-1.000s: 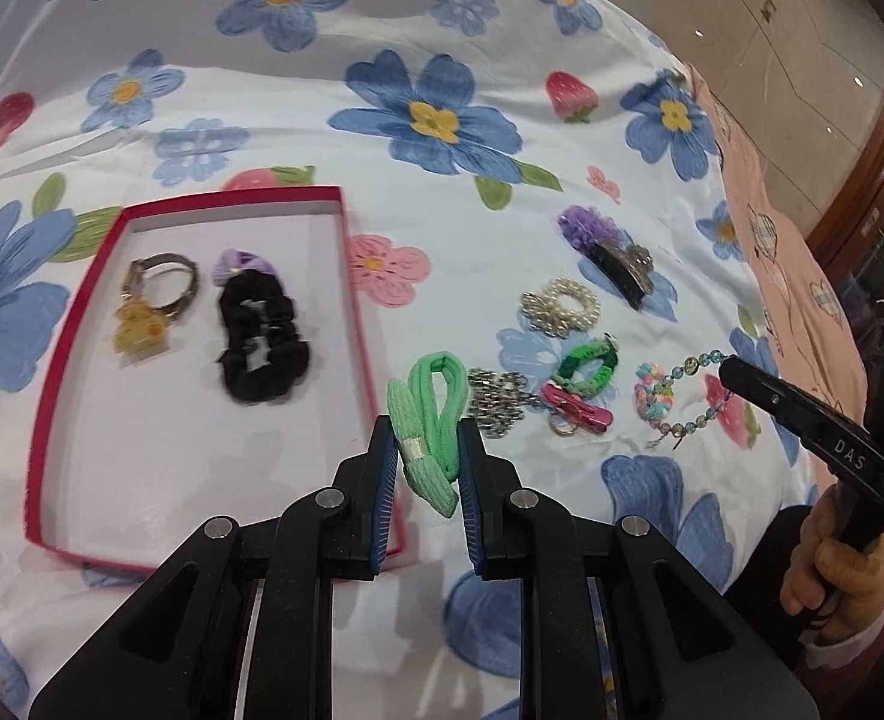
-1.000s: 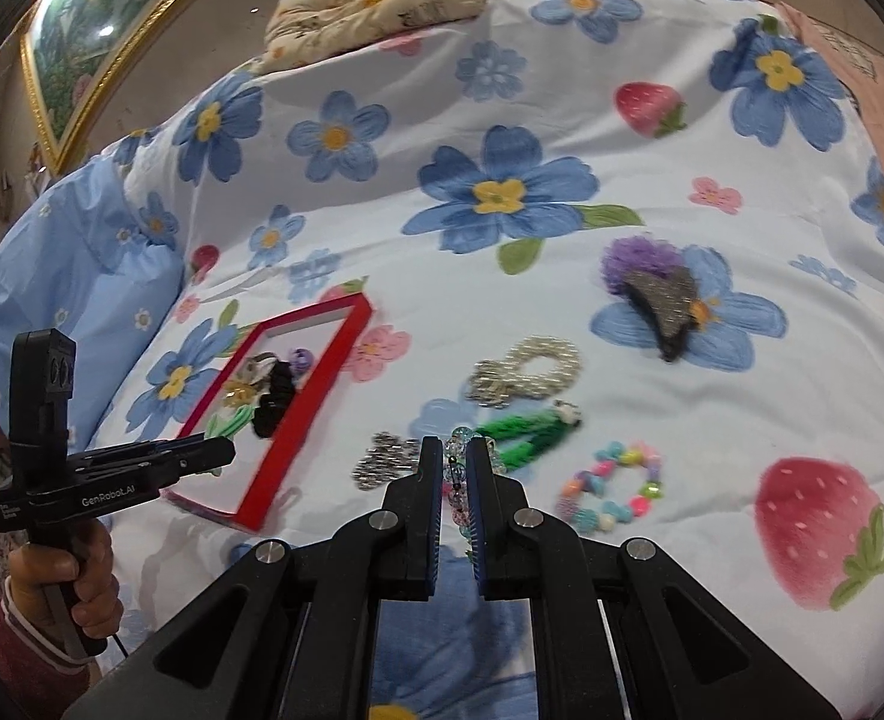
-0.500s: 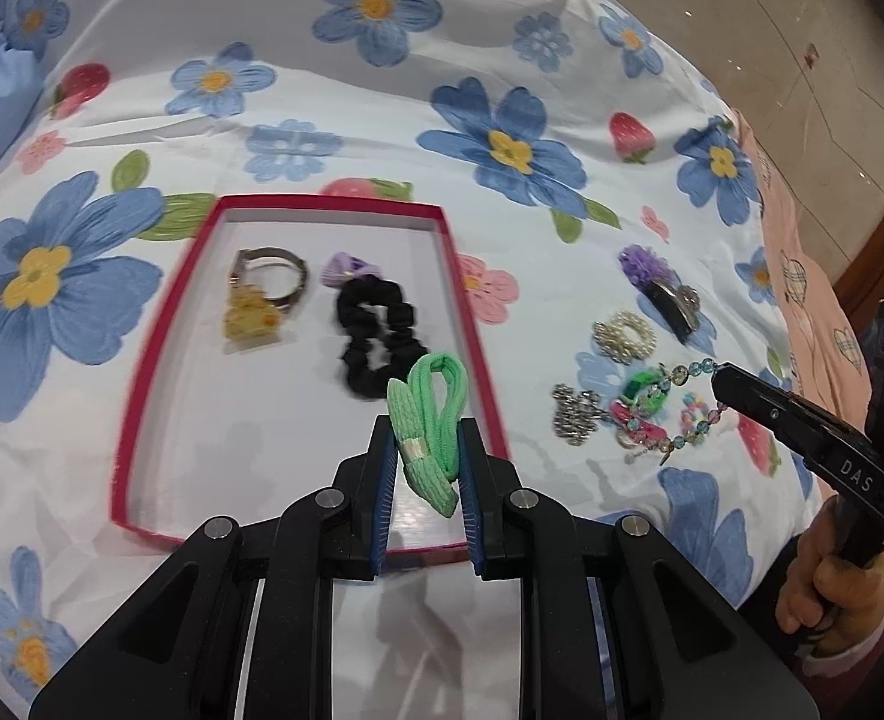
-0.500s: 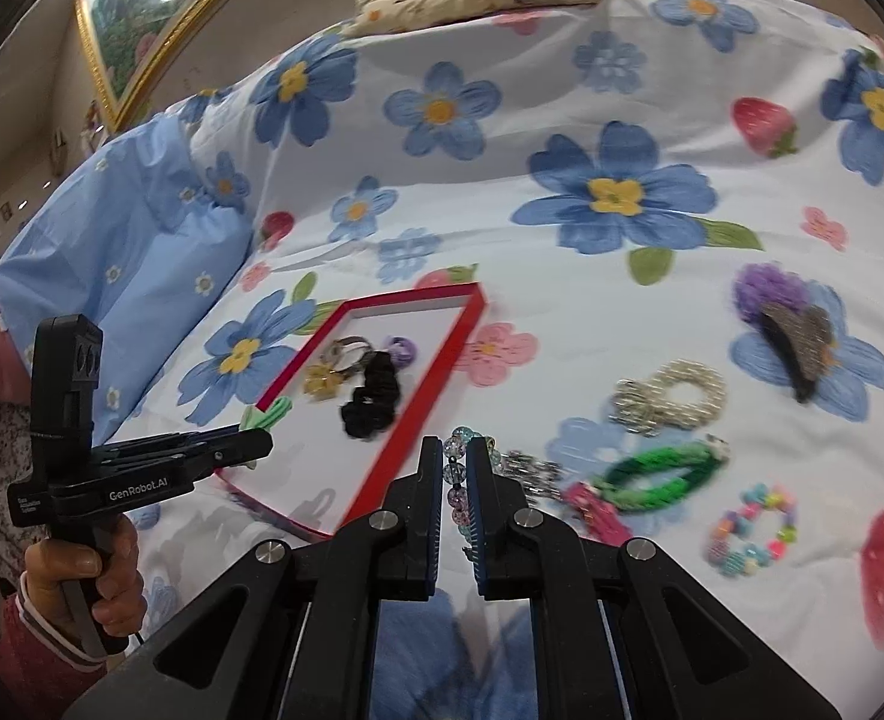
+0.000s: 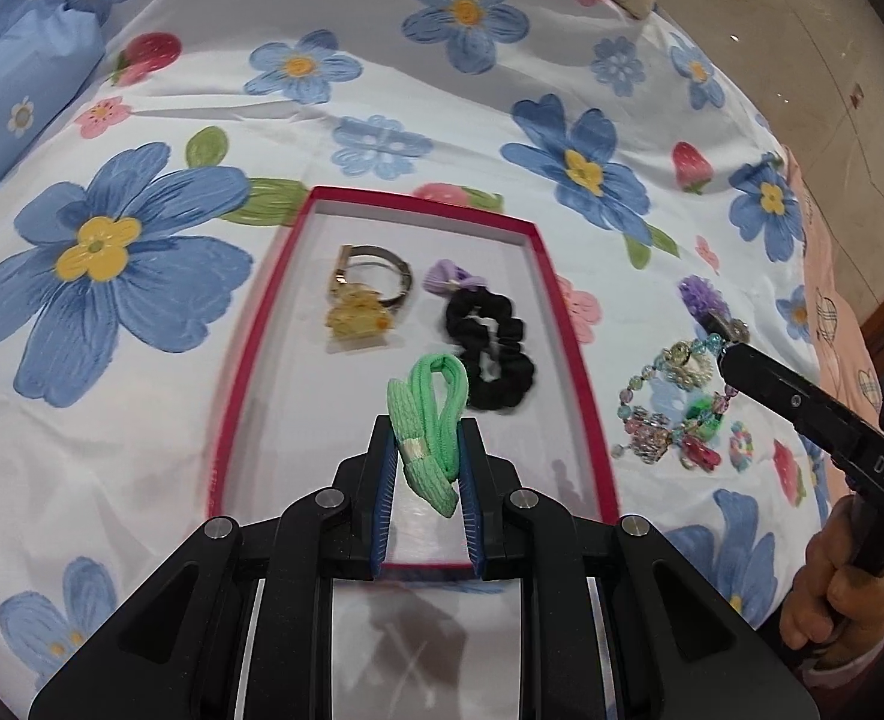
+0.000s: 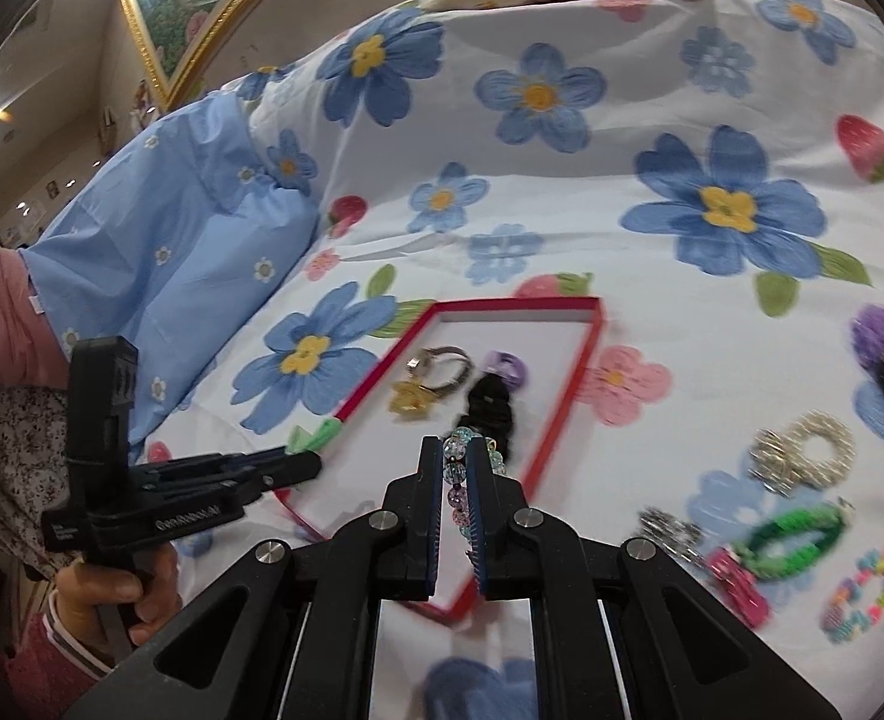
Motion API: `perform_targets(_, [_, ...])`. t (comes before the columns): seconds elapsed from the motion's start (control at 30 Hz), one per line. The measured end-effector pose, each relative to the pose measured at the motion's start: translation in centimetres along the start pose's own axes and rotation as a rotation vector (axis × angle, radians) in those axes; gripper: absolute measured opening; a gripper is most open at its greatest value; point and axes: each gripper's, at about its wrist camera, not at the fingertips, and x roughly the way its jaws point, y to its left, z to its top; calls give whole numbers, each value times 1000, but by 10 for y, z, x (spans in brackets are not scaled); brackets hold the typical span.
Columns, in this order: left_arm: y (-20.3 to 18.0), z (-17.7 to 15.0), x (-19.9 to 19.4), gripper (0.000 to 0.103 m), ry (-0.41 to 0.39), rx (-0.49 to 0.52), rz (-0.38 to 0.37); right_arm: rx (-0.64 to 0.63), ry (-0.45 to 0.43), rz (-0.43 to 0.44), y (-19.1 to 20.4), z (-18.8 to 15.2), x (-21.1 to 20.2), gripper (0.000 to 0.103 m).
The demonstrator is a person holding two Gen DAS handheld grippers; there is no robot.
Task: Organize jewelry
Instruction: 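Carry the green hair ties and beaded bracelet into the tray and lower them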
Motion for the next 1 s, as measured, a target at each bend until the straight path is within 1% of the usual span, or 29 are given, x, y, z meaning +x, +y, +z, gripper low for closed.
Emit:
perform_targets(0.2, [17,7,14,18,21,-10,22,-3,37,56,18,8,37,8])
perform_targets(0.37, [25,11,33,18,52,-6,42,11,90,77,19,3,69,8])
perform_targets(0.43, [26,11,42,18,69,-5,48,16,115,68,16,-2,82,8])
perform_targets(0.53, [30,10,53,18,93,-8,51,22,148,28,5,-8,95,8])
perform_targets(0.73, [31,9,70,18,131,-4,62,24,181,-23,-13,-12,104,8])
perform_targets(1.0, [30,7,83,20,163,6,75,-2,225,-60,-21,-14,117,8])
